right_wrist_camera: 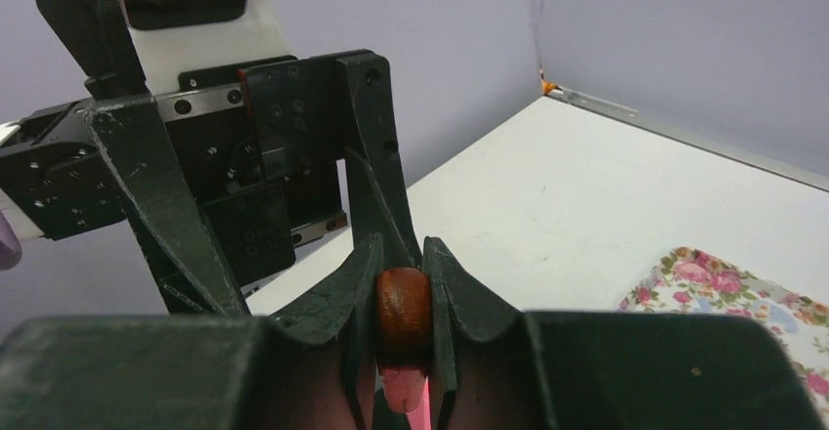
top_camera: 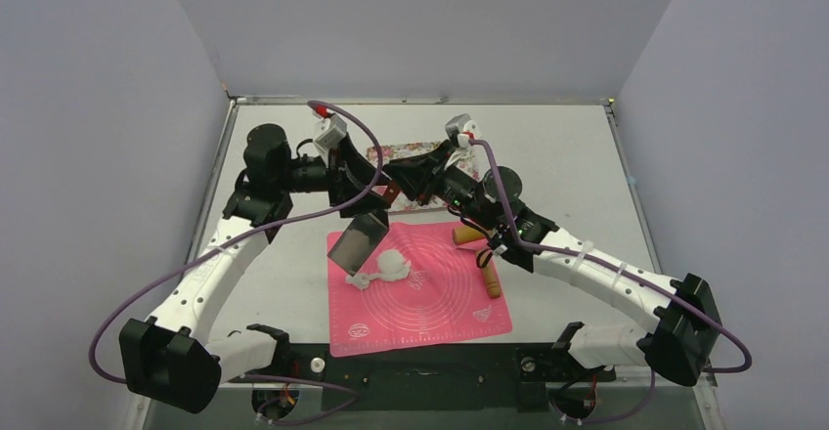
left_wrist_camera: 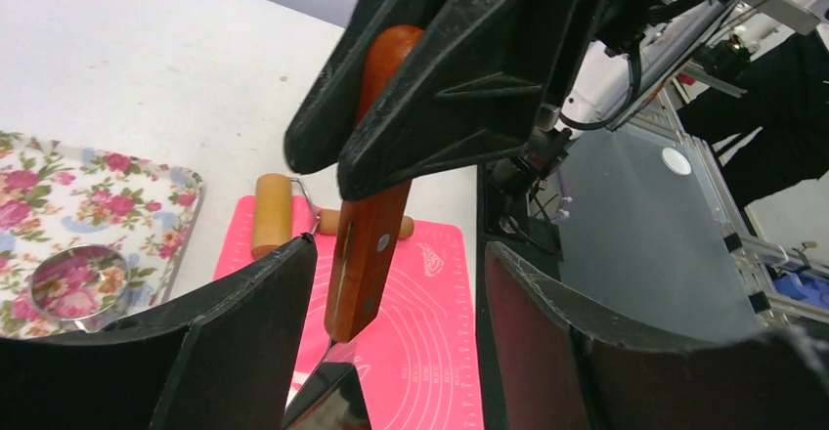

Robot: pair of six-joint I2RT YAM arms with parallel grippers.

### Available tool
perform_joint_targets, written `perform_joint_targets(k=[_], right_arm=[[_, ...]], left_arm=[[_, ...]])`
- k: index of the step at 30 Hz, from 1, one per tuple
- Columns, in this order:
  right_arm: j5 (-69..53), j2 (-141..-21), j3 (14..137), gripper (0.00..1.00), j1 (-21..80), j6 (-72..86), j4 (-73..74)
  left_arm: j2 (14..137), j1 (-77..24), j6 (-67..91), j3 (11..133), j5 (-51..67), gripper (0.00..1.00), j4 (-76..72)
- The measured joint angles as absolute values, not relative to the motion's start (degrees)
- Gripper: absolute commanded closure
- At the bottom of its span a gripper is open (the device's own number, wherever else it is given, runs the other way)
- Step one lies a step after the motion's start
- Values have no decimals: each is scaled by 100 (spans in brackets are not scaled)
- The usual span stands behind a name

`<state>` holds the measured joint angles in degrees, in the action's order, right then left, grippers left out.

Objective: Roll out the dumpling wrappers from the dough
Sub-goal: Remove the dumpling wrapper from the work surface.

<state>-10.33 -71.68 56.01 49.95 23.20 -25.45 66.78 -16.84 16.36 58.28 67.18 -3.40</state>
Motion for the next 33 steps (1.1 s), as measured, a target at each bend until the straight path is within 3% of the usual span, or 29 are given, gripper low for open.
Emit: perform_joint_targets(k=[7,9,13,16,20,21,22,24,27,28,30,33], right_arm=[[-1177,-7177,5647,100,5011,2504,-2687],[-1194,-7177,5690,100,5039,2541,-2714],[-1212,-7177,5690,100,5068,2665,-2794],[-1284,-7177,5690,100,5068,2777,-2873],[-1529,-7175,5684,100,5048,2915,-2950],[-1535,-7177,5684,97,5017,2941,-2958],[-1525,-7177,5684,81,5002,2950,-2956],[-1361,-7175,5684,59,4989,2974,-2921],[-746,-7166,5725,41,4995,3020,-2683],[-548,-7166,5743,30,5000,3044,-2613],[-34,-7166,5767,22,5059,3140,-2523],[703,-7175,5776,22,5199,3225,-2517]], left_arm=[[6766,-2091,1240,5986,6772,38,75],[6775,-2134,1096,5988,6748,43,193],[6803,-2137,928,6042,6661,64,340],[6814,-2226,711,6062,6571,98,467],[6825,-2357,467,6132,6694,100,718],[6823,-2357,440,6167,6657,100,790],[6823,-2364,401,6202,6591,100,856],[6823,-2401,349,6281,6355,100,1004],[6845,-2473,235,6410,5739,100,1227],[6869,-2484,222,6466,5492,100,1284],[6930,-2515,176,6554,5050,100,1347],[6997,-2550,104,6593,4482,100,1396]])
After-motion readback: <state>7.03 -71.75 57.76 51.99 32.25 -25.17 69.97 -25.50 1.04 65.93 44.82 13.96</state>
